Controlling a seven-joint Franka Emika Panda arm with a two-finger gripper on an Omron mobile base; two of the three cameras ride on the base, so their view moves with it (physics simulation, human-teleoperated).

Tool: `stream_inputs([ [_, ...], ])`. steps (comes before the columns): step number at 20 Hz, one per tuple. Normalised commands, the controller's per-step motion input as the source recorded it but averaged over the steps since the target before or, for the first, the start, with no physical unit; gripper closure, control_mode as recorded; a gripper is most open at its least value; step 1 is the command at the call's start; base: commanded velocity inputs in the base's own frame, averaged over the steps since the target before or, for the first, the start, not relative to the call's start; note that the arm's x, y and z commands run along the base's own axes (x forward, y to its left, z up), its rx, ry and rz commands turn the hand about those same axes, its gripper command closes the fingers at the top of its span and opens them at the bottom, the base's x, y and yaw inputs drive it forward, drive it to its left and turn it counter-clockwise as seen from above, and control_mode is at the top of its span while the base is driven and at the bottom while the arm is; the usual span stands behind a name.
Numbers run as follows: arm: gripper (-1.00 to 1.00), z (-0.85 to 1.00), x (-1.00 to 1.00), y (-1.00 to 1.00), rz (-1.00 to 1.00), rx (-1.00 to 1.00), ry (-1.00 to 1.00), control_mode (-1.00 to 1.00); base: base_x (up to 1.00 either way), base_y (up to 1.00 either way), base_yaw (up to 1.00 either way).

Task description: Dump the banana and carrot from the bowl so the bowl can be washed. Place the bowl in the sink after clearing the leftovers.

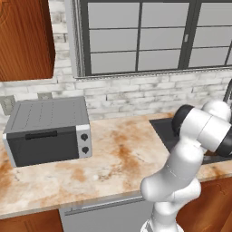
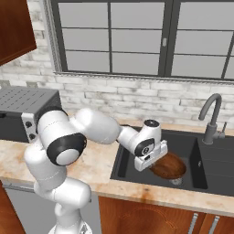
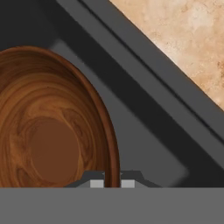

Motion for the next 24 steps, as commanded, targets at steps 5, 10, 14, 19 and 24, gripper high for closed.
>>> stream_inputs([
  [5, 1.00, -0.29, 0.30, 0.09, -0.11, 0.01, 0.00, -1.00, 0.00, 0.00, 0.00],
  [10, 1.00, -0.37, 0.16, 0.00, -0.06, 0.01, 0.00, -1.00, 0.00, 0.00, 0.00],
  [14, 1.00, -0.26, 0.36, 0.00, -0.07, 0.00, 0.00, -1.00, 0.00, 0.00, 0.00],
  [19, 1.00, -0.27, 0.31, 0.00, -0.07, 0.00, 0.00, -1.00, 0.00, 0.00, 0.00],
  [24, 1.00, -0.21, 0.06, -0.09, -0.03, 0.00, 0.00, -1.00, 0.00, 0.00, 0.00],
])
